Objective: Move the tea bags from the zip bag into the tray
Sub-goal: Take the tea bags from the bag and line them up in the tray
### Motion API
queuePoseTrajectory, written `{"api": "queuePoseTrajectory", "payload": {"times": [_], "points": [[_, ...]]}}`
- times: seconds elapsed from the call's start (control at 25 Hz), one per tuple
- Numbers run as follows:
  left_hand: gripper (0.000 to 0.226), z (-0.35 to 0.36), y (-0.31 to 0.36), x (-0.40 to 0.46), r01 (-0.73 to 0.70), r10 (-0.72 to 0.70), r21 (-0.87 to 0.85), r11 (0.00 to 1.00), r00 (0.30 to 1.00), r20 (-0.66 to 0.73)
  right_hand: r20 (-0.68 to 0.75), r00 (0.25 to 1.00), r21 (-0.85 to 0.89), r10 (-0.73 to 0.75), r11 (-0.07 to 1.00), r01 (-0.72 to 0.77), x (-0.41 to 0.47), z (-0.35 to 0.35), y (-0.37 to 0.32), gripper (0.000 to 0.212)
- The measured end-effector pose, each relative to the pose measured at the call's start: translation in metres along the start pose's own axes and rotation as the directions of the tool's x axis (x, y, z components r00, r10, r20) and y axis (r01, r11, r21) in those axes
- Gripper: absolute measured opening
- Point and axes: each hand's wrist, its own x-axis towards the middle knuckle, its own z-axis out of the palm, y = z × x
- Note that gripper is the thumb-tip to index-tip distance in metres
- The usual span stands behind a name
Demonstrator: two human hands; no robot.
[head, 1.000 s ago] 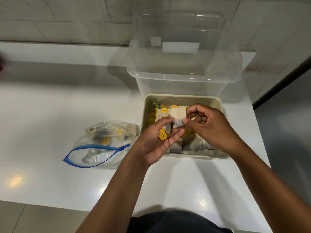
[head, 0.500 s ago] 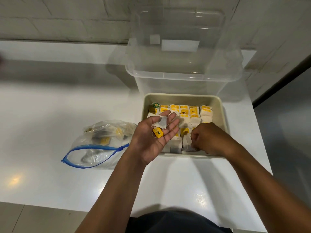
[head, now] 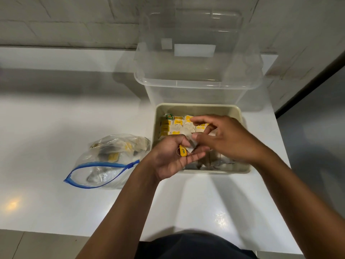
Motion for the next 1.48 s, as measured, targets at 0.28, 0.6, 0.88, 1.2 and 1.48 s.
{"api": "queuePoseTrajectory", "payload": {"times": [0.28, 0.6, 0.88, 1.2, 1.48], "points": [[0.03, 0.008, -0.003, 0.006, 0.004, -0.007, 0.248, 0.969, 1.0, 0.011, -0.169, 0.985, -0.069, 0.023, 0.997, -0.035, -0.004, -0.007, 0.016, 0.007], [0.028, -0.006, 0.001, 0.01, -0.086, 0.14, 0.589, 0.803, 0.989, -0.047, 0.184, 0.896, -0.461, 0.404, 0.841, -0.285, -0.015, -0.015, 0.039, 0.013], [0.033, 0.013, -0.006, 0.029, -0.111, 0.205, 0.819, 0.563, 0.979, -0.008, 0.193, 0.867, -0.578, 0.459, 0.768, -0.277, 0.008, 0.013, 0.054, 0.01], [0.025, 0.036, -0.027, 0.044, -0.049, 0.36, 0.997, 0.054, 0.933, 0.026, -0.16, 0.934, -0.537, 0.32, 0.766, -0.354, -0.006, -0.035, 0.041, 0.024], [0.02, 0.018, -0.013, -0.031, 0.03, 0.67, 0.989, -0.144, 0.738, 0.076, -0.098, 0.994, -0.188, 0.049, 0.98, -0.066, -0.026, -0.008, -0.046, 0.015]]}}
